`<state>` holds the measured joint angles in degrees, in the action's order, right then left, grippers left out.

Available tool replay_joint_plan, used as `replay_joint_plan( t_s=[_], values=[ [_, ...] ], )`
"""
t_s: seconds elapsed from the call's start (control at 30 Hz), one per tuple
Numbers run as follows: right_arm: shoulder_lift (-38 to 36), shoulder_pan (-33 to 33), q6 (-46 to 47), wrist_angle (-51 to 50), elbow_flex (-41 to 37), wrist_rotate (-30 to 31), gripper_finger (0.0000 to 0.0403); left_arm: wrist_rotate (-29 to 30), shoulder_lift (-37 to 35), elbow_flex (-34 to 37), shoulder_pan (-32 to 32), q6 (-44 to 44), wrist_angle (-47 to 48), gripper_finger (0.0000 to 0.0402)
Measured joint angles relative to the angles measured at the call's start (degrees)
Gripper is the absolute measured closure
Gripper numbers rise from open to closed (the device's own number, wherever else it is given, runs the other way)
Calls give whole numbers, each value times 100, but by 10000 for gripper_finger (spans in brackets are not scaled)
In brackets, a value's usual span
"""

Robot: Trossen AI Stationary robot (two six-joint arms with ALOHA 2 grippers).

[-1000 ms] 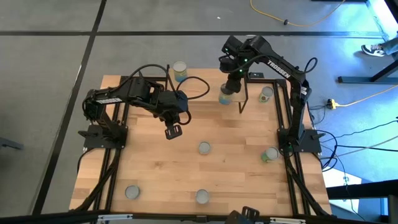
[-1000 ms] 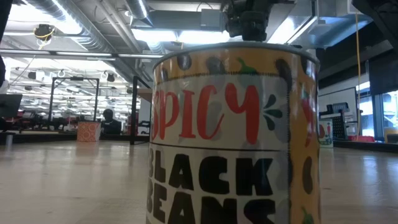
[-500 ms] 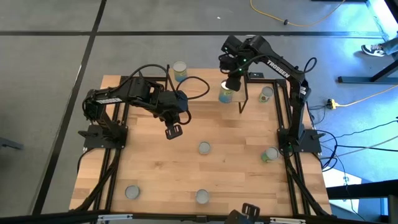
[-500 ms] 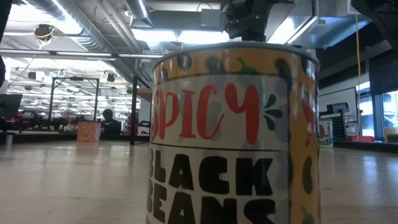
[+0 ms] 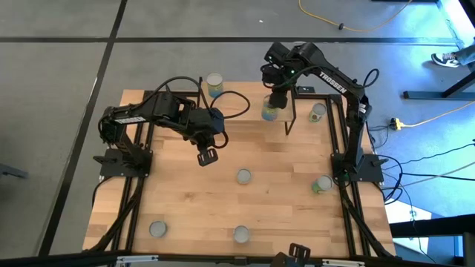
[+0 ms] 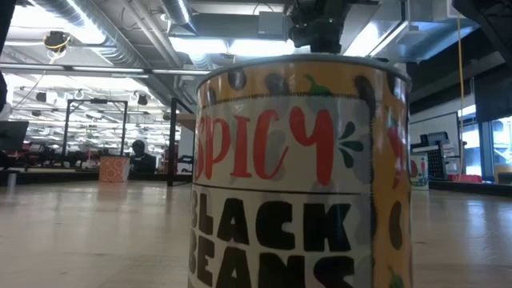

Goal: Pick and place cans onto a shelf
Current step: Put the canned cherries on the shelf

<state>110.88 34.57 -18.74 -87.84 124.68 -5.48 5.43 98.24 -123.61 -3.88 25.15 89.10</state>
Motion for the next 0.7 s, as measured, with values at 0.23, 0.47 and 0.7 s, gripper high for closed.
replay_joint_plan(
  t_s=[0.23, 0.47, 0.7],
  values=[
    [-5, 2, -86, -8, 2, -2, 403, 2, 0, 0, 0, 0, 0, 401],
    [-8, 55, -96, 139, 7, -15, 379, 2, 0, 0, 0, 0, 0, 401],
    [-10, 57, 37, 145, 9, -15, 367, 2, 0, 0, 0, 0, 0, 401]
  ],
)
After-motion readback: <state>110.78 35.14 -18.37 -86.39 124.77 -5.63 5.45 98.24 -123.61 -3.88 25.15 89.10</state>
